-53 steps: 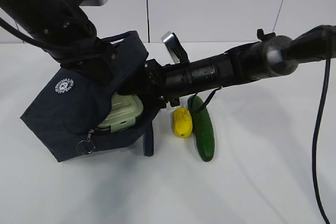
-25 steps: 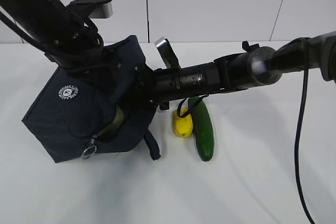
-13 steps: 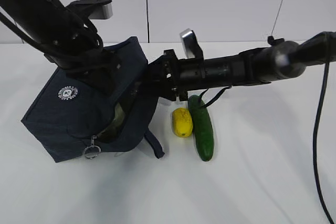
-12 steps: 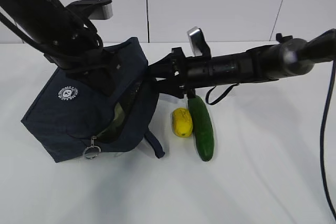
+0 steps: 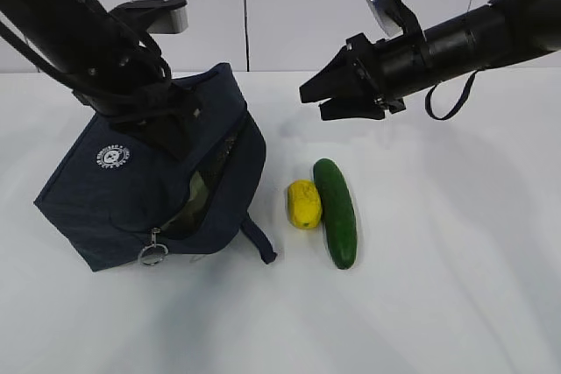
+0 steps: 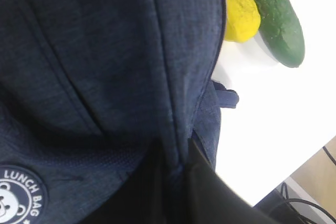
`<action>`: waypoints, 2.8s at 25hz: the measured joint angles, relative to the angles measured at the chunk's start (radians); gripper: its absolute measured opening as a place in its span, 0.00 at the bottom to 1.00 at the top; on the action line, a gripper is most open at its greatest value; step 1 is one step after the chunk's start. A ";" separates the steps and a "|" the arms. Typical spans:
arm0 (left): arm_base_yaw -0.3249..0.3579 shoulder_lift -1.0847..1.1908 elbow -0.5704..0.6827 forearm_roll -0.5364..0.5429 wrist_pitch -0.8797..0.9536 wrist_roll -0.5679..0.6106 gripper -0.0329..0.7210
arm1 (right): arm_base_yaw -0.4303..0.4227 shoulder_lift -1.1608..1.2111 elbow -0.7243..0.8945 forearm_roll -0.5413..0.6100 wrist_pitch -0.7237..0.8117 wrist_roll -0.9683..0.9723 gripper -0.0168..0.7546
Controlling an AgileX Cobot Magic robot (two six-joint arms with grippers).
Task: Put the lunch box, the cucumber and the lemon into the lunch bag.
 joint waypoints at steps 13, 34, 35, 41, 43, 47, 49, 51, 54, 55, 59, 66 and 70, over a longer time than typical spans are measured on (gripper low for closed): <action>0.000 0.000 0.000 0.019 0.014 0.000 0.07 | 0.147 -0.025 0.000 -0.627 -0.217 0.457 0.62; 0.000 0.000 0.000 0.030 0.024 0.000 0.07 | 0.176 0.135 -0.090 -0.700 -0.282 0.636 0.62; 0.000 0.000 0.000 0.030 0.024 0.000 0.07 | 0.176 0.146 -0.096 -0.696 -0.275 0.636 0.62; 0.000 0.000 0.000 0.030 0.028 0.000 0.07 | 0.181 0.166 -0.134 -0.702 -0.240 0.646 0.45; 0.000 0.000 0.000 0.030 0.030 0.000 0.07 | 0.181 0.166 -0.165 -0.720 -0.223 0.647 0.41; 0.000 0.000 0.000 0.032 0.032 0.000 0.07 | 0.181 0.167 -0.236 -0.765 -0.166 0.650 0.41; 0.000 0.000 0.000 0.032 0.033 0.000 0.07 | 0.181 0.167 -0.283 -0.779 -0.121 0.650 0.41; 0.000 0.000 0.000 0.032 0.034 0.000 0.07 | 0.181 0.167 -0.331 -0.784 -0.068 0.650 0.41; 0.000 0.000 0.000 0.032 0.035 0.000 0.07 | 0.181 0.167 -0.403 -0.779 0.015 0.655 0.41; 0.000 0.000 0.000 0.032 0.037 0.000 0.07 | 0.181 0.167 -0.422 -0.774 0.038 0.655 0.41; 0.000 0.000 0.000 0.032 0.037 0.000 0.07 | 0.181 0.167 -0.444 -0.692 0.078 0.609 0.41; 0.000 -0.016 0.000 0.032 0.027 0.000 0.07 | 0.180 0.167 -0.444 -0.475 0.078 0.492 0.40; 0.000 -0.016 0.000 0.011 0.020 -0.004 0.07 | 0.186 0.167 -0.378 -0.369 0.078 0.417 0.40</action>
